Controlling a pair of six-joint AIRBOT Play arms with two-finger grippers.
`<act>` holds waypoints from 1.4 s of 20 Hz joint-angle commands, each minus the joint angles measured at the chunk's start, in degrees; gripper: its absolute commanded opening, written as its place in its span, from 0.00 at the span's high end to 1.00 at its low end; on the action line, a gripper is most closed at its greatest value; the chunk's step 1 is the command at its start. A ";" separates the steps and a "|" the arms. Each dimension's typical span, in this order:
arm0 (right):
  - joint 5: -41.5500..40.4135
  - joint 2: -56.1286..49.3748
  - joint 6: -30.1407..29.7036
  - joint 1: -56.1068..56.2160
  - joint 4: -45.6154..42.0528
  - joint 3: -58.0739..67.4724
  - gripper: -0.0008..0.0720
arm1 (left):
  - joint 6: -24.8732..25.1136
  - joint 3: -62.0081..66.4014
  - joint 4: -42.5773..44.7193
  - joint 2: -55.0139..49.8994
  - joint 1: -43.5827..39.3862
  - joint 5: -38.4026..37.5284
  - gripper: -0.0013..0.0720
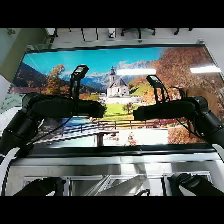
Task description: Fold the shirts.
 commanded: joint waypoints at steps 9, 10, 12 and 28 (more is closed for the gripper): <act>3.08 -1.81 -0.02 0.00 2.93 0.00 0.95 | -2.40 5.38 47.21 -4.90 19.93 1.64 0.22; 3.32 -2.47 -0.02 0.00 2.95 0.02 0.95 | -1.81 5.38 47.06 -7.54 24.92 1.70 0.04; 4.57 -3.72 -0.04 0.00 2.93 0.00 0.91 | 0.68 5.38 46.58 -13.62 33.14 2.21 0.03; 8.15 -7.21 0.02 0.00 4.15 0.02 0.17 | 5.49 12.37 46.86 -38.71 42.23 -11.80 0.97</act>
